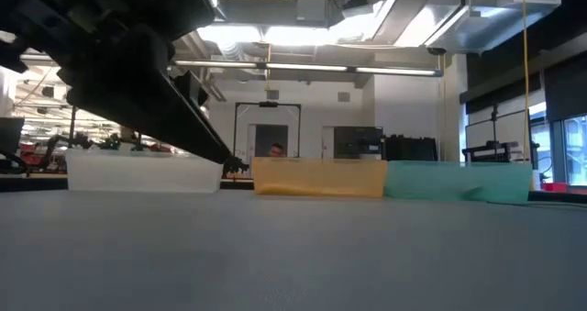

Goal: Sort silverware by color (type)
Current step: Put the iridescent blue spoon into the transparent bin

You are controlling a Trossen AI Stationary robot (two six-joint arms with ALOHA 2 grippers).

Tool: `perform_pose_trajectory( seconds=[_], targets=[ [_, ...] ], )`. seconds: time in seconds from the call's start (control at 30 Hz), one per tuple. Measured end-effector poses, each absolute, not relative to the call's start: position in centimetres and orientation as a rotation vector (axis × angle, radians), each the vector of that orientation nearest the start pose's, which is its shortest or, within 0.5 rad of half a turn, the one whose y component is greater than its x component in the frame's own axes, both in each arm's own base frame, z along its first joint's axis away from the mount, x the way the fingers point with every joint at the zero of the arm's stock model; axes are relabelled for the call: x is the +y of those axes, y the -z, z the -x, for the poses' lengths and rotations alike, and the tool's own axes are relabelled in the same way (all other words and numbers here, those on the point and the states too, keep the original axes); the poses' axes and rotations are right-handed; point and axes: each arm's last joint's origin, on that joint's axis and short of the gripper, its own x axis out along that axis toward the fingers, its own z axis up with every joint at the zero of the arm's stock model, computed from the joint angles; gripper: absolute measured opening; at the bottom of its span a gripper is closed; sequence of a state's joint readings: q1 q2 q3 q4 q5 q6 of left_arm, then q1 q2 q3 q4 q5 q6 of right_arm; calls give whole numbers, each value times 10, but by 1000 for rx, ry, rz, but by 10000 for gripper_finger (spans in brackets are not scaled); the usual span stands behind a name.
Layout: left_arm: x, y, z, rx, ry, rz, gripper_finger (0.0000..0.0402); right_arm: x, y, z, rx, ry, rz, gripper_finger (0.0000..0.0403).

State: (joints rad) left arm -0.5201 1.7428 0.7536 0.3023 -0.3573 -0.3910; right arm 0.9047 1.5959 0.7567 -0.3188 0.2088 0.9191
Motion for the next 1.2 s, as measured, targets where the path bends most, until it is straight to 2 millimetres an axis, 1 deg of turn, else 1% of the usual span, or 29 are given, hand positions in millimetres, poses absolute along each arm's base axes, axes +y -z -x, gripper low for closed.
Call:
perform_pose_trajectory(
  seconds=[0.17,0.27,0.47,0.63,0.7,0.77,0.87,0.93,1.07,1.13,1.2],
  targets=[
    [-153,-132,-286,634,36,89,116,210,-136,-173,1168,-80,-196,131],
    [-154,-132,-285,635,41,88,116,211,-133,-173,1181,-80,-192,120],
    [-158,-132,-283,636,56,85,116,210,-121,-174,1207,-51,-108,70],
    [-158,-132,-283,634,55,77,116,210,-121,-174,1180,-64,-60,15],
    [-156,-132,-284,631,41,76,116,209,-122,-175,1167,-74,-27,7],
    [-153,-133,-285,625,22,74,116,206,-124,-179,1158,-76,-10,10],
    [-151,-140,-289,607,25,51,116,200,-131,-191,1122,-81,32,10],
    [-149,-150,-290,595,29,20,116,191,-138,-203,1064,-44,105,4],
    [-142,-171,-287,559,4,-15,116,176,-161,-228,940,-3,179,7],
    [-137,-181,-282,554,-25,-47,116,164,-164,-237,936,3,233,7],
    [-130,-190,-277,555,-65,-85,116,150,-166,-251,906,13,271,4]
  ],
)
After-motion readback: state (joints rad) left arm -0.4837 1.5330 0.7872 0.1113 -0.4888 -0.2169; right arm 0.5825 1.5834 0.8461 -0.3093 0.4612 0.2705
